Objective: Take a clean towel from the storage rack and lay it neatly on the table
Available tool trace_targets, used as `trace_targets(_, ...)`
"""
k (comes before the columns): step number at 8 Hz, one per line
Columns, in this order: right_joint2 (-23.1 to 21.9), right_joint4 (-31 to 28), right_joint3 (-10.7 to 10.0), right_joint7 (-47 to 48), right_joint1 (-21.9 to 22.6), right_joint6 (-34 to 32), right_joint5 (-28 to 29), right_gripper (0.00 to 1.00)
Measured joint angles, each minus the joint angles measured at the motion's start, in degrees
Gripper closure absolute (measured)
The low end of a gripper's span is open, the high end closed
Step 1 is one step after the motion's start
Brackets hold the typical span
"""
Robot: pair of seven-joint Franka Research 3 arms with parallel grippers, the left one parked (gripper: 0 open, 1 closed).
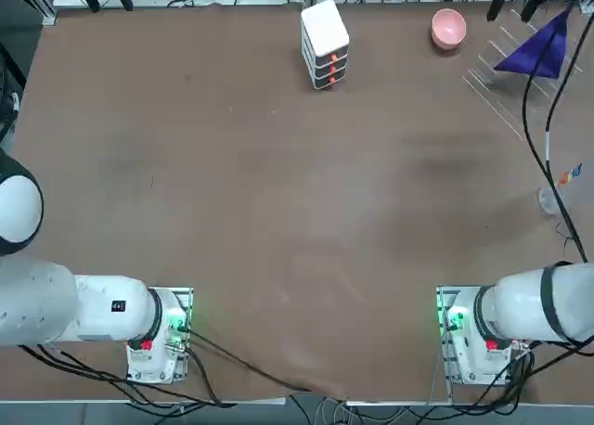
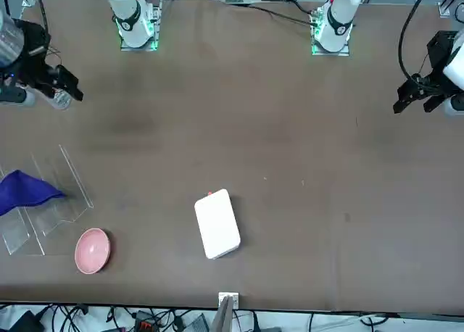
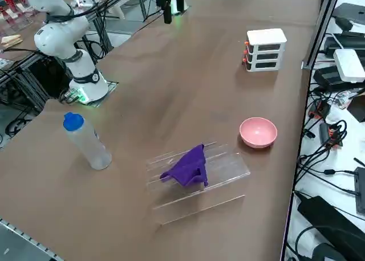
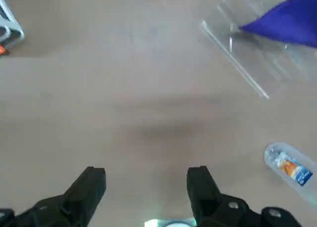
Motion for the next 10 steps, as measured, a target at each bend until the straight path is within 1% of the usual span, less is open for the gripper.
trace_targets(1, 1.41, -0.05, -0.2, 0.0, -0.33, -0.67, -1.23, 0.0)
trace_targets(2, 3.4, -0.04, -0.6, -1.39, -0.97, -0.69, -4.01, 0.0)
trace_targets(3, 6.09, 0.28, -0.79, -6.43, -2.22, -0.24, -7.2, 0.0)
trace_targets(4, 9.45, 1.83, -0.96, -14.5, -3.94, 0.91, -10.37, 0.0)
trace_targets(5, 13.41, 4.86, -1.07, -23.31, -6.59, 2.59, -12.16, 0.0)
trace_targets(7, 22.27, 13.97, -1.33, -38.72, -13.53, 7.11, -12.55, 0.0)
trace_targets(8, 26.45, 18.05, -1.33, -44.05, -17.13, 10.66, -11.92, 0.0)
trace_targets(10, 32.71, 22.53, -1.3, -54.42, -23.12, 18.01, -6.31, 0.01)
